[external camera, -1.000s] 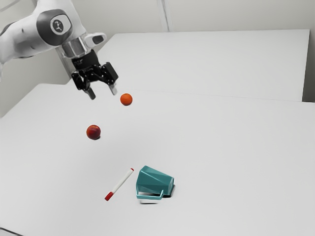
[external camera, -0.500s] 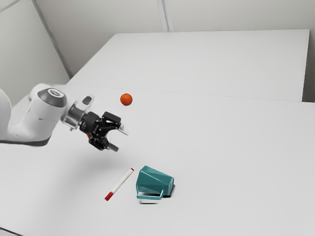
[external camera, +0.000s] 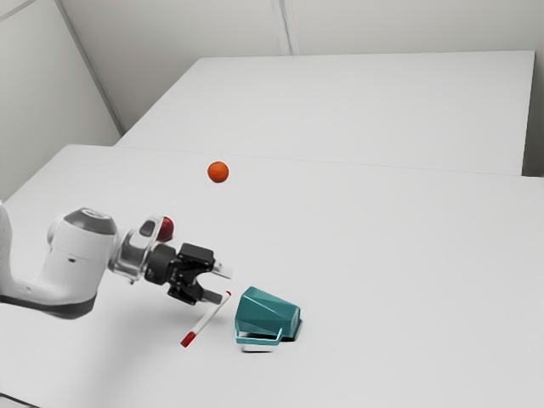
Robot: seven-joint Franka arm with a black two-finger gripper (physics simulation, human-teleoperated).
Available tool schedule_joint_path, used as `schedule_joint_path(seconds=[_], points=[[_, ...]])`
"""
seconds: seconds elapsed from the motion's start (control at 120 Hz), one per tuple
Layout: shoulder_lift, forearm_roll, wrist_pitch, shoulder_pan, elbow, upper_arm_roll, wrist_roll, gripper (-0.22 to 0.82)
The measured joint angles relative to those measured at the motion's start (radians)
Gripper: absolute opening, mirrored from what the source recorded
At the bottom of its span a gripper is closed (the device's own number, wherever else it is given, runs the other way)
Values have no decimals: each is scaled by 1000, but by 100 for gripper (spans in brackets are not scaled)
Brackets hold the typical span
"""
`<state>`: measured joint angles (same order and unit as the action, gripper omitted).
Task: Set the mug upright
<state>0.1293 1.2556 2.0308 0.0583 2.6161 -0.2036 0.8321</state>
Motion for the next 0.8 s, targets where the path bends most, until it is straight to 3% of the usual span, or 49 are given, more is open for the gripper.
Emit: schedule_joint_path(seconds=[0.183, 0.708, 0.8], points=[[-53, 112, -17, 1, 3, 7, 83, 60], [-79, 225, -27, 7, 11, 101, 218, 60], [-80, 236, -26, 5, 12, 109, 232, 55]])
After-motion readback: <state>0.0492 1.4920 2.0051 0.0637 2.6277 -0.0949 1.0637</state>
